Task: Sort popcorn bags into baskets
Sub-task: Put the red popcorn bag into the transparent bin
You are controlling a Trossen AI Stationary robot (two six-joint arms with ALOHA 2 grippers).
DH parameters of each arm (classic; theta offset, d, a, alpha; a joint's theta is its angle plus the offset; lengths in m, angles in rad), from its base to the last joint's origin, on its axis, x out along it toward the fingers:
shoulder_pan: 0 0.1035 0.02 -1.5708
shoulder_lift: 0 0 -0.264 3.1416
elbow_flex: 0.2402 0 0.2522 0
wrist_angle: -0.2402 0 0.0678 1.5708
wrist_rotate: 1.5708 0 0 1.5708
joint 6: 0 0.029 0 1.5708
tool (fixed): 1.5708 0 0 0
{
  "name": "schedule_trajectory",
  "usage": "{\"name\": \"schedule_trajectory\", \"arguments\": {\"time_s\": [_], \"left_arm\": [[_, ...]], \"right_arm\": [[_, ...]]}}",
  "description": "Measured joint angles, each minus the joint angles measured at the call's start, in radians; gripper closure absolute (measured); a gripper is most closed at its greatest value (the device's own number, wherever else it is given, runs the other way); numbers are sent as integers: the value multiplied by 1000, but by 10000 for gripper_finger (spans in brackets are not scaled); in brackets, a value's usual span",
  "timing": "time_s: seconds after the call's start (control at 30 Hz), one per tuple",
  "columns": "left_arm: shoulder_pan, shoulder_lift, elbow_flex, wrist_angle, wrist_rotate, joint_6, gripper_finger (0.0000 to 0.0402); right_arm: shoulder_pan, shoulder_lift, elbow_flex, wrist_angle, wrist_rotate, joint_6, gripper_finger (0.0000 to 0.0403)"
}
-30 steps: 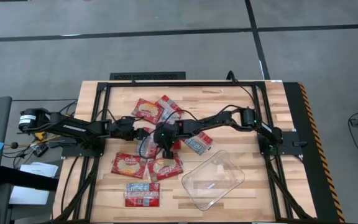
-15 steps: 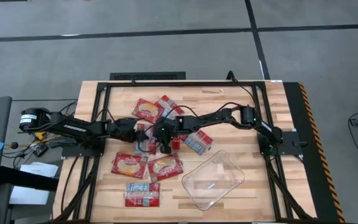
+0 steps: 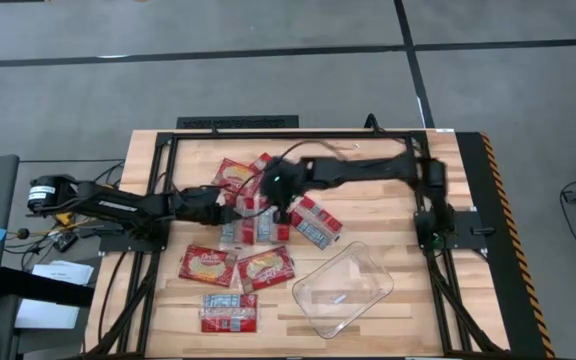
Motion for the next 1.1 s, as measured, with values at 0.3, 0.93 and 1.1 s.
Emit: {"name": "schedule_trajectory", "arguments": {"time_s": [0.3, 0.93, 1.1], "left_arm": [[-17, -123, 160, -75, 16, 135, 395], [-306, 85, 791, -477, -273, 485, 395], [-357, 191, 871, -475, -264, 573, 395]], "right_arm": [[-5, -342, 1, -145, 120, 66, 372], [91, -711, 0, -110, 133, 338, 377], [138, -753, 0, -115, 135, 459, 389]]}}
